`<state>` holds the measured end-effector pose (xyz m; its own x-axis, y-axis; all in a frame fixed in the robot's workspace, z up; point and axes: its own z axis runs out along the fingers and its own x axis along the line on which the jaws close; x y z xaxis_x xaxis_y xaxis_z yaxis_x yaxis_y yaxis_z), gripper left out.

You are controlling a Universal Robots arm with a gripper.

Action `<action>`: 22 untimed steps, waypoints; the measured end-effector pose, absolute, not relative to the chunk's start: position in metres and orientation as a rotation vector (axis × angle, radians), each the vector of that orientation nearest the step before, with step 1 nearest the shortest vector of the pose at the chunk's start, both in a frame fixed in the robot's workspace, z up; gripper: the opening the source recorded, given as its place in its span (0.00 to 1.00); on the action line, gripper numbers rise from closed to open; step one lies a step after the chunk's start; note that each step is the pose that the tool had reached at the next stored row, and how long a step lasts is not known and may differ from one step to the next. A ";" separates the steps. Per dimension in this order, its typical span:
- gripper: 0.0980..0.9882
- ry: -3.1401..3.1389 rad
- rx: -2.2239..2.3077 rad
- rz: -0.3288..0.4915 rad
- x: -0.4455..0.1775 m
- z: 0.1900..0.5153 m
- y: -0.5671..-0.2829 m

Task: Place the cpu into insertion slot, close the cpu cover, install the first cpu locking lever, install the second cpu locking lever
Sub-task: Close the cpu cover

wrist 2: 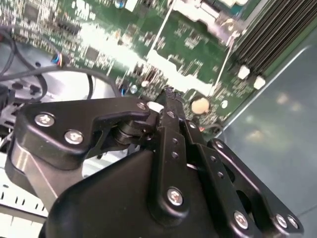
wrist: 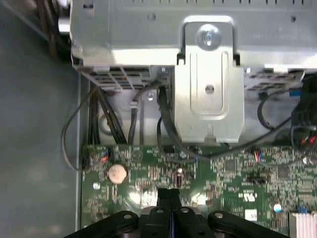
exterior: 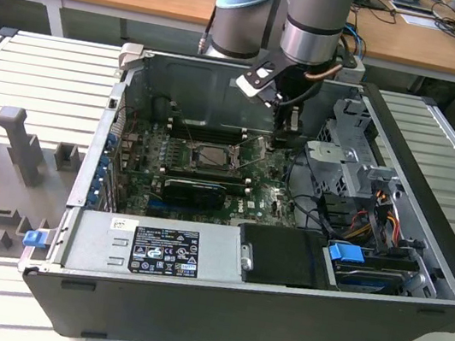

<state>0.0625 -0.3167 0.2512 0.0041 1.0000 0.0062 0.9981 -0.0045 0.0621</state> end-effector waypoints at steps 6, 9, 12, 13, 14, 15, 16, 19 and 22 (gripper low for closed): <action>0.01 2.196 2.201 0.065 0.062 0.244 -0.317; 0.01 2.197 2.203 0.064 0.057 0.244 -0.317; 0.01 2.197 2.203 0.064 0.050 0.244 -0.317; 0.01 2.197 2.203 0.064 0.047 0.244 -0.317; 0.01 2.197 2.203 0.064 0.043 0.244 -0.317; 0.01 2.197 2.203 0.064 0.040 0.244 -0.317; 0.01 2.197 2.203 0.064 0.038 0.244 -0.317; 0.01 2.197 2.203 0.064 0.032 0.245 -0.317; 0.01 2.197 2.203 0.064 0.027 0.244 -0.317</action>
<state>0.0270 -0.3168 0.2445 0.0023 1.0000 0.0079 0.9987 -0.0027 0.0502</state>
